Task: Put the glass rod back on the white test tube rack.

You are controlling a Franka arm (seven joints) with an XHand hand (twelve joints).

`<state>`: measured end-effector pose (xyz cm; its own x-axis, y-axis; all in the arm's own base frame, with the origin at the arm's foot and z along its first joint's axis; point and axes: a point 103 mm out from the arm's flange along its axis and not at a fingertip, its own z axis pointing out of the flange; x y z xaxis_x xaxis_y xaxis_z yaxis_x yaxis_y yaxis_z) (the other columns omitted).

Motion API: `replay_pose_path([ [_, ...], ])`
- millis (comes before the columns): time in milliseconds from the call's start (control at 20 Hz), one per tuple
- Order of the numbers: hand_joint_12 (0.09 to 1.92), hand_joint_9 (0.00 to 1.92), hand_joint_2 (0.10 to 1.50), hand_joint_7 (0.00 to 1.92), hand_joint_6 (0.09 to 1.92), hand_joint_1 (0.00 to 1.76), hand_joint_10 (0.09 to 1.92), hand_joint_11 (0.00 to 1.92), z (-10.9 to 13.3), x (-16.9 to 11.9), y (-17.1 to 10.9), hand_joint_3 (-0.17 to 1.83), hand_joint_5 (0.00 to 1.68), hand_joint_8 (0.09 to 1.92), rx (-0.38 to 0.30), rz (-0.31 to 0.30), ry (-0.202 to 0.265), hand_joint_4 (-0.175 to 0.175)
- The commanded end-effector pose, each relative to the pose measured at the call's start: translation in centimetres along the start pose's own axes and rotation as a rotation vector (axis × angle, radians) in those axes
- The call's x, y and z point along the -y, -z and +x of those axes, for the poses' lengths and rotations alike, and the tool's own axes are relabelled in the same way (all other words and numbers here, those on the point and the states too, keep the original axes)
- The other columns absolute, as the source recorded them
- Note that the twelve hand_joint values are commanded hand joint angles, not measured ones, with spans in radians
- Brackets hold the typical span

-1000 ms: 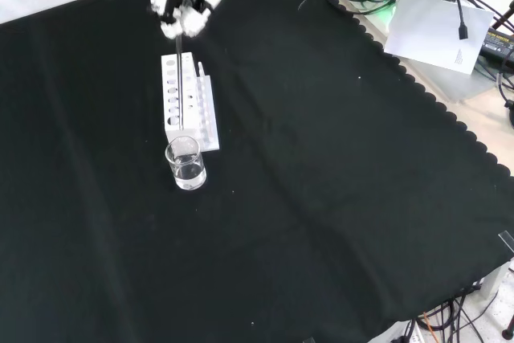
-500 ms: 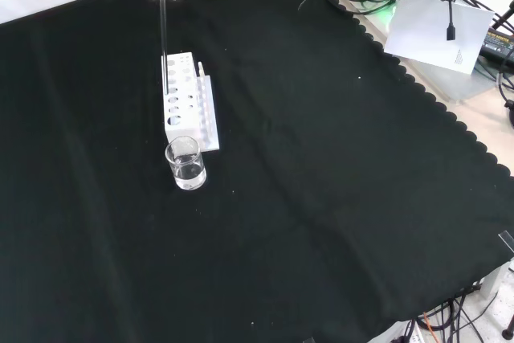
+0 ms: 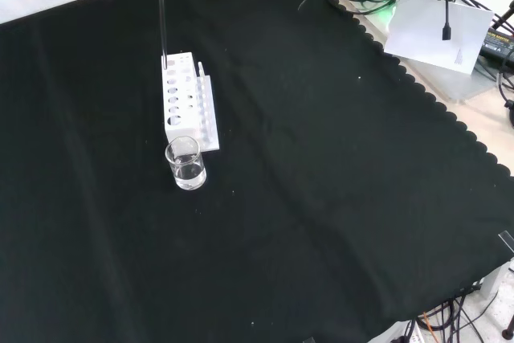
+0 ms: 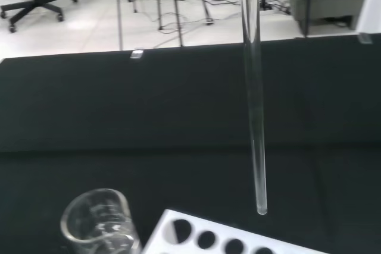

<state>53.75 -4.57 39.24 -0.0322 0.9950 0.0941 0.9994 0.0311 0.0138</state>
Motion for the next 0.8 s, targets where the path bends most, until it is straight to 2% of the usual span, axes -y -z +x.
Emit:
replay_pose_path([
  [50, 0.75, 1.59, 1.09, 1.07, 0.6, 1.29, 0.9, 1.56, -4.1, 2.0, -0.3, 0.0, 1.04, 1.18, 0.006, 0.002, -0.068, -0.175],
  [350, 0.75, 1.58, 1.09, 1.07, 0.6, 1.29, 0.9, 1.56, -4.8, 1.8, -1.3, 0.0, 1.04, 1.18, 0.01, 0.015, -0.081, -0.175],
  [800, 0.75, 1.58, 1.09, 1.07, 0.6, 1.29, 0.9, 1.56, -4.4, 0.6, -3.5, 0.0, 1.04, 1.18, -0.011, 0.039, -0.075, -0.175],
])
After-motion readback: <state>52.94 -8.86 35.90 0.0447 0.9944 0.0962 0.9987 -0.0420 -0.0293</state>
